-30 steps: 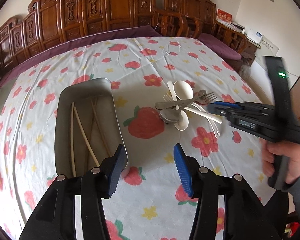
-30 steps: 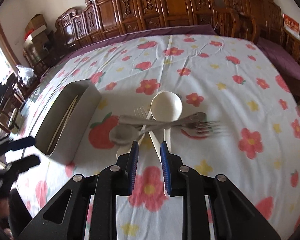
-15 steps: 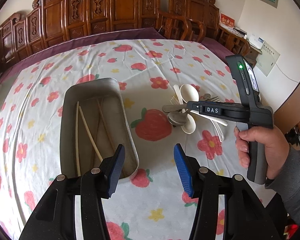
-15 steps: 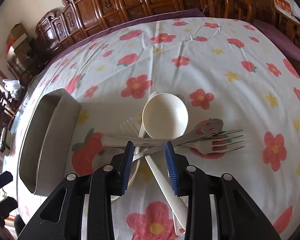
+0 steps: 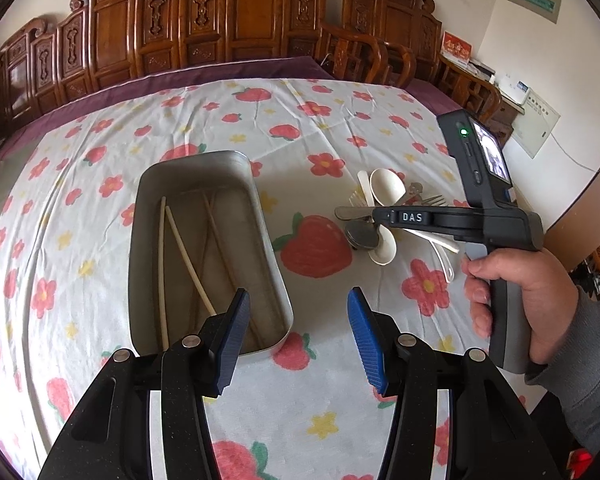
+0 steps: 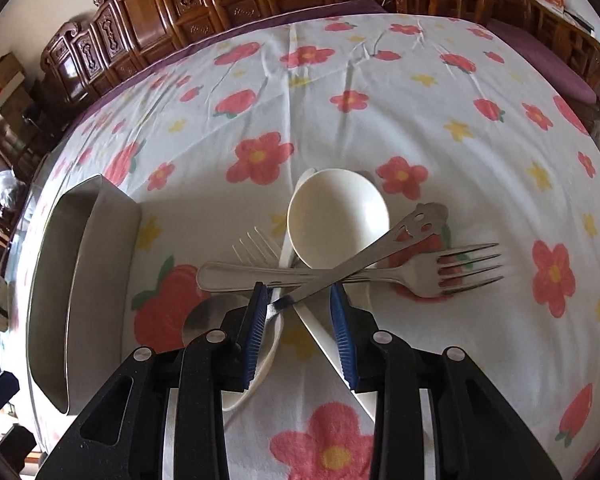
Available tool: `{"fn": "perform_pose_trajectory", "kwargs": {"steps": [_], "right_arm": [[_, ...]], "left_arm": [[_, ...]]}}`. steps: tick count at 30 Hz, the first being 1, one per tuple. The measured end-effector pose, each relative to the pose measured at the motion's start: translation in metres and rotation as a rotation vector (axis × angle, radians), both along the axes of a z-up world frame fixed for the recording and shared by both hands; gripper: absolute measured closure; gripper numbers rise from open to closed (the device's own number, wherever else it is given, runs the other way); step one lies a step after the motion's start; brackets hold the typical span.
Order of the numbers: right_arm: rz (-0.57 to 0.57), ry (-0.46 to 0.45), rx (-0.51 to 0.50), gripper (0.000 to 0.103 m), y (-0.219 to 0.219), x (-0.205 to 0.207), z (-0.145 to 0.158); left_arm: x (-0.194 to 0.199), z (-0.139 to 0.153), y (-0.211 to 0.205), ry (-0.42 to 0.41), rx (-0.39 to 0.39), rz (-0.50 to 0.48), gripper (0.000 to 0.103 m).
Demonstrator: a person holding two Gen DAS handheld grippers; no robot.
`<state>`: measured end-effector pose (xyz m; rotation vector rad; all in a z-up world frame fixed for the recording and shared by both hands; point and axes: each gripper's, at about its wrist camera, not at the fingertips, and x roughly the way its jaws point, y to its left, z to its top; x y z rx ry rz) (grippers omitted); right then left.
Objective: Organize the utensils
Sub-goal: 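Lower the right gripper onto the pile and close on the metal knife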
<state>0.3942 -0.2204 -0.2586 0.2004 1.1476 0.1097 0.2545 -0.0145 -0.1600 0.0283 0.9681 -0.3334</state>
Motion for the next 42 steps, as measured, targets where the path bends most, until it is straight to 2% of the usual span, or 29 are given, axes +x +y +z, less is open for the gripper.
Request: {"fn": "perform_pose_trajectory", "kwargs": {"steps": [6,7,11,18,21,22,26,29,31,42], "right_arm": [[0.007,-0.004,0.015,0.094,-0.003,-0.009,0.002],[0.009,-0.006,0.013,0.103,-0.004,-0.010,0.002],[0.008,0.008,0.000,0.103,-0.013,-0.015,0.000],[0.009,-0.012,0.072,0.099,-0.021,-0.016,0.008],[0.000,0.000,0.060,0.063,-0.017,-0.014,0.005],[0.000,-0.011,0.068,0.059,-0.015,-0.013,0.005],[-0.005,-0.006,0.048,0.059,-0.008,-0.006,0.003],[0.011,-0.001,-0.022,0.059,0.003,-0.002,0.001],[0.019,0.003,-0.049,0.068,0.007,-0.004,0.000],[-0.059,0.015,0.033,0.077,-0.006,-0.002,-0.004]], "left_arm": [[-0.001,0.002,0.005,-0.002,-0.002,0.008,0.055],[0.000,0.002,0.004,-0.002,0.000,0.007,0.055],[-0.001,0.003,-0.001,-0.002,0.000,-0.001,0.055],[-0.003,0.001,-0.011,0.000,0.013,-0.018,0.055],[-0.001,0.001,-0.011,0.001,0.014,-0.017,0.055],[-0.002,0.001,-0.011,0.001,0.013,-0.017,0.055],[-0.002,0.001,-0.011,0.001,0.011,-0.018,0.055],[-0.002,0.001,-0.011,0.000,0.005,-0.016,0.055],[-0.001,0.001,-0.009,0.000,-0.001,-0.015,0.055],[0.000,-0.001,-0.006,0.002,-0.010,-0.017,0.055]]}}
